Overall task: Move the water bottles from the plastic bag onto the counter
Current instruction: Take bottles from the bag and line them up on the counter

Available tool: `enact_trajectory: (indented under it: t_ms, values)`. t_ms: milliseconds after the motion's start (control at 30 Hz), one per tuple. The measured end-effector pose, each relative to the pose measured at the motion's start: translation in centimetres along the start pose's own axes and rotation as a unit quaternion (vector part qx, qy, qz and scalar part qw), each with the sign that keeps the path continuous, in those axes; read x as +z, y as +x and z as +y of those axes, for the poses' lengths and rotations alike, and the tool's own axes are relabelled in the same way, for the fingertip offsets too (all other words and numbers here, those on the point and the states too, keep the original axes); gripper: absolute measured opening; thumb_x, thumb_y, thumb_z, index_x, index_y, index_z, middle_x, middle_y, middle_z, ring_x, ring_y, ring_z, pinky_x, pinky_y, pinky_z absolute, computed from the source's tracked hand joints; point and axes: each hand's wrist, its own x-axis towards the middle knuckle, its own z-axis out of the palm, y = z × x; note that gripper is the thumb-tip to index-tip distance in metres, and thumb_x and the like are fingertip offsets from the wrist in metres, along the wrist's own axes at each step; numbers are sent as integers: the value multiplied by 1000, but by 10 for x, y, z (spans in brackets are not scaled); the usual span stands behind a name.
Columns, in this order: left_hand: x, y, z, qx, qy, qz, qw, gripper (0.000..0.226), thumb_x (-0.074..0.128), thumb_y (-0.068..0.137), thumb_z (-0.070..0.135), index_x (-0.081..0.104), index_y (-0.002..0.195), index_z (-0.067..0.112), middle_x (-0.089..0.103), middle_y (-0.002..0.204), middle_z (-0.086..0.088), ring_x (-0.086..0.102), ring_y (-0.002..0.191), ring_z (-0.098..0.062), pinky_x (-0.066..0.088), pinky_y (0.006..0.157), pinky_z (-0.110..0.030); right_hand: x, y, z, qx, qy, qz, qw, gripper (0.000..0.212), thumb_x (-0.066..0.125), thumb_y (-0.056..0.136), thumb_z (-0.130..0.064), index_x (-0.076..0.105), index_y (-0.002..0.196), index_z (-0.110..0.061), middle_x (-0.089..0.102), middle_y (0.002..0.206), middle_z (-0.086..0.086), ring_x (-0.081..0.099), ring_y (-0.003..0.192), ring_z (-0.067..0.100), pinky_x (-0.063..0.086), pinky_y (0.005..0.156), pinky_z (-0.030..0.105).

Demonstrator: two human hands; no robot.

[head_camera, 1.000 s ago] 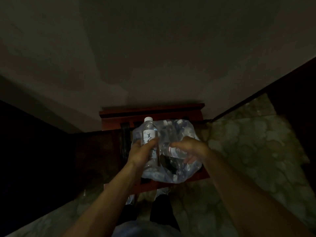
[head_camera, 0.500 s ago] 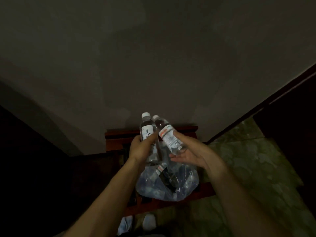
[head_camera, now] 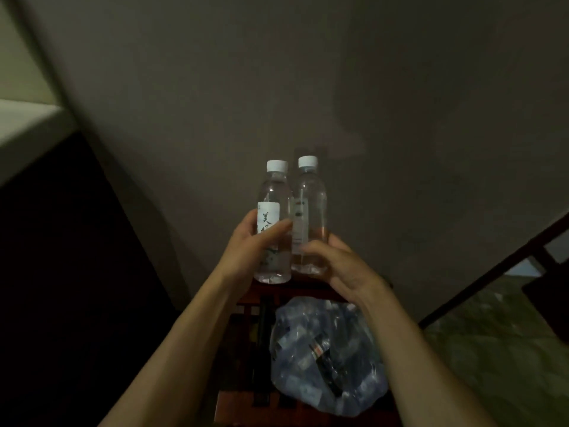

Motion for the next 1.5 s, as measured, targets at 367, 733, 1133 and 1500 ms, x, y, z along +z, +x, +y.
enact_trajectory:
  t_ms: [367,733,1133,1500]
  values:
    - [-66,-48,102,137,26,23,990,36,75,84,26,64,115,12,75,93,-7,72,82,-20,57,67,-27,118,-7,-43,-200,77,-32,976,67,85,67,-31,57,123,-7,70,115,17,68,106,35,58,78,42]
    - [-227,-140,177,233,68,63,968,40,74,86,23,59,121,17,72,105,-10,73,95,-24,62,79,-36,331,-13,-41,-285,-12,19,958,82,87,54,-43,52,120,-10,71,106,12,73,92,28,59,71,43]
    - [-388,-180,211,273,82,145,947,50,75,85,24,50,127,29,69,109,-1,72,96,-12,57,70,-18,499,26,-39,-246,-102,-78,961,51,71,74,-31,57,120,-14,68,110,6,69,101,20,60,77,34]
    - [-520,-126,252,251,121,157,947,57,71,88,20,38,134,20,64,117,-6,72,100,-16,61,76,-29,605,133,-49,-228,-130,-104,959,57,85,68,-38,54,114,-27,72,104,-2,72,95,14,59,81,38]
